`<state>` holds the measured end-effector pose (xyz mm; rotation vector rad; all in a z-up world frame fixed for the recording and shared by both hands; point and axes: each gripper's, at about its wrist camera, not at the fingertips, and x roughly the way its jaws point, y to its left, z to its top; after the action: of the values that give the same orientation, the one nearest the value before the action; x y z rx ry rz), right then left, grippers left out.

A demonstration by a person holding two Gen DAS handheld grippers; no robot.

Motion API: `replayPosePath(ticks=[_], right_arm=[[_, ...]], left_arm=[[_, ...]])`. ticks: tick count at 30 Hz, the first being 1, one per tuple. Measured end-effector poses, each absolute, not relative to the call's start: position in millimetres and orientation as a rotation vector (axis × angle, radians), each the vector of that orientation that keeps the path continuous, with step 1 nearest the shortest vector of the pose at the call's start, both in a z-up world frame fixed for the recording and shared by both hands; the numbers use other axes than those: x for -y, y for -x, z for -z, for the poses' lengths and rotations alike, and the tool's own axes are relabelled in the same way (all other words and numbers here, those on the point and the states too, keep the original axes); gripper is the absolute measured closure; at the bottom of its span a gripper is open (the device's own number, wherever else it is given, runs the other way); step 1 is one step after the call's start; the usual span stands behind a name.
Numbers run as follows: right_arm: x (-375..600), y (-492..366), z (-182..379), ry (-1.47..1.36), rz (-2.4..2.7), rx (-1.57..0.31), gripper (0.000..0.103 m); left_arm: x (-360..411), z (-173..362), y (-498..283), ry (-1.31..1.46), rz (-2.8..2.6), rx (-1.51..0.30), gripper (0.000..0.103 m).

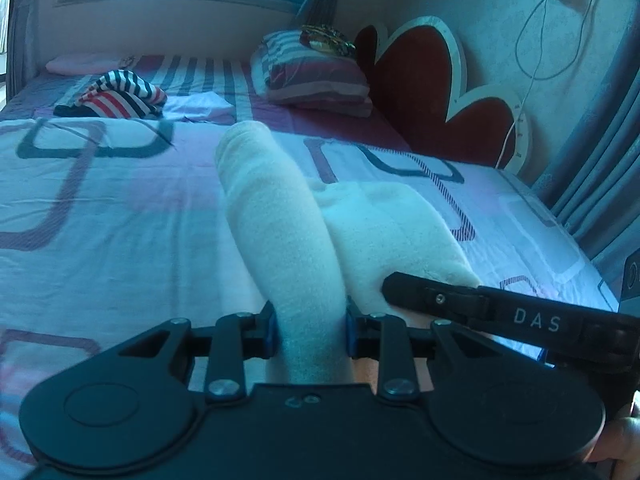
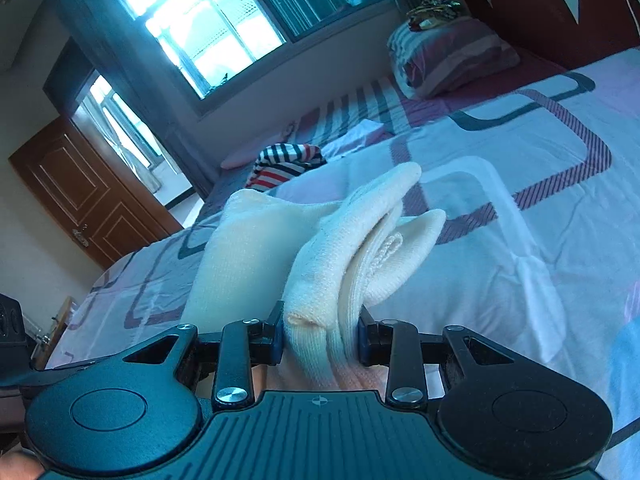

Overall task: Fold small clothes
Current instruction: 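Grasp the stack's end with both tools and fold it over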

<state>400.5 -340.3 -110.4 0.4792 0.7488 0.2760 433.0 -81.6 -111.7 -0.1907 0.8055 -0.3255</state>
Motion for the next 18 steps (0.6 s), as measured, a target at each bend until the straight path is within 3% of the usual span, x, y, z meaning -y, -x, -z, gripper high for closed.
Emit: replayPosePath(ticks=[8,18], right_arm=[[249.8,-385.0,85.8,-0.438,-0.298,-0.727,0.07],[71.9,-364.8,86.1,-0.44,-0.305,-0.717,0.07]], left_arm=[[-2.2,88.5,-401.2,0.213,0.325,-0.764,0.075],[-161.2,77.0,-364.0,0.201,0.305,-0.762,0.075]])
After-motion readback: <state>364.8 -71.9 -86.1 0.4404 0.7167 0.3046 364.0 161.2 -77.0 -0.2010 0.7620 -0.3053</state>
